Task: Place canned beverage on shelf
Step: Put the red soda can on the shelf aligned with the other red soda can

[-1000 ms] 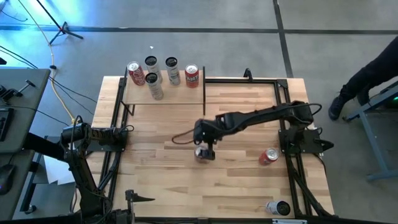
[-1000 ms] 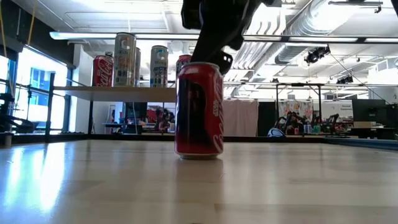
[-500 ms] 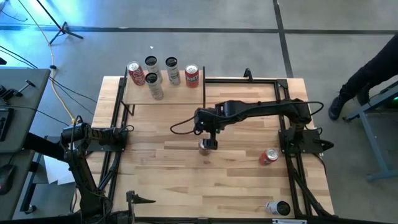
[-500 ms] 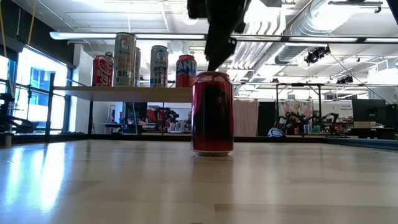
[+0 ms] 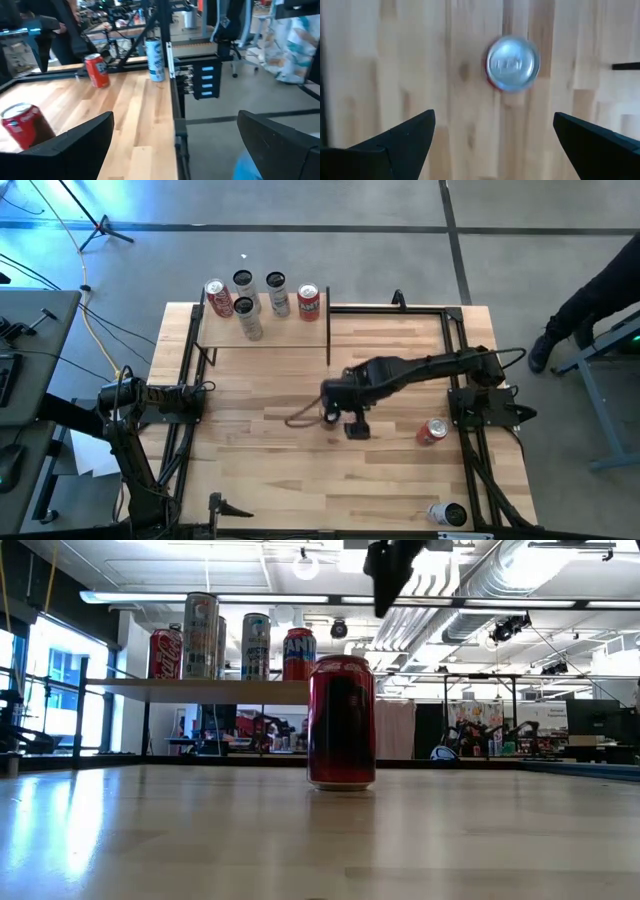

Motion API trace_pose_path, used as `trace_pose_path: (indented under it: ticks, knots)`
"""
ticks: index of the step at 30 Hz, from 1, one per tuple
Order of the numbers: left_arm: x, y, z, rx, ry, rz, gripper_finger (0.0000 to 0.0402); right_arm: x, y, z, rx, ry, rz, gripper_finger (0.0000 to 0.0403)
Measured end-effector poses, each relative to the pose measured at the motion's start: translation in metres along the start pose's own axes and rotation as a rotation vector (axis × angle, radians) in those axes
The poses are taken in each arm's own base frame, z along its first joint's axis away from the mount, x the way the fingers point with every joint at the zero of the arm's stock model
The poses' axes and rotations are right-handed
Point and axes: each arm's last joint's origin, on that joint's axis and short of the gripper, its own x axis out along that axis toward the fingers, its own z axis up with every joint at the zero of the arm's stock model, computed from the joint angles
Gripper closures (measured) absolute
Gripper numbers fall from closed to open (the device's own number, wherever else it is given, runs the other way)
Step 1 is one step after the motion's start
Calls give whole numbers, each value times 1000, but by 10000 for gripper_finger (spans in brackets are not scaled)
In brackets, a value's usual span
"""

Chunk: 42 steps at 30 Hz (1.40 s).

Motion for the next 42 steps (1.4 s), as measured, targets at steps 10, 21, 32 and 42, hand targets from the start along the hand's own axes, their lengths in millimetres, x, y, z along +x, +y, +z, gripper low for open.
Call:
trace_pose_path:
  ticks: [10, 21, 32, 42]
  knots:
    - [0, -2, -1, -2, 35, -73, 2, 20, 24, -12, -513, 66, -213, 9]
    - [0, -3, -1, -1, 45, -95, 2, 26, 15, 2, -683, -28, -278, 9]
    - [0, -3, -1, -1, 45, -94, 2, 57, -1, 14, -890, -12, -98, 9]
    - [0, -3, -1, -4, 44, -95, 2, 62, -22, 17, -969, -3, -54, 9]
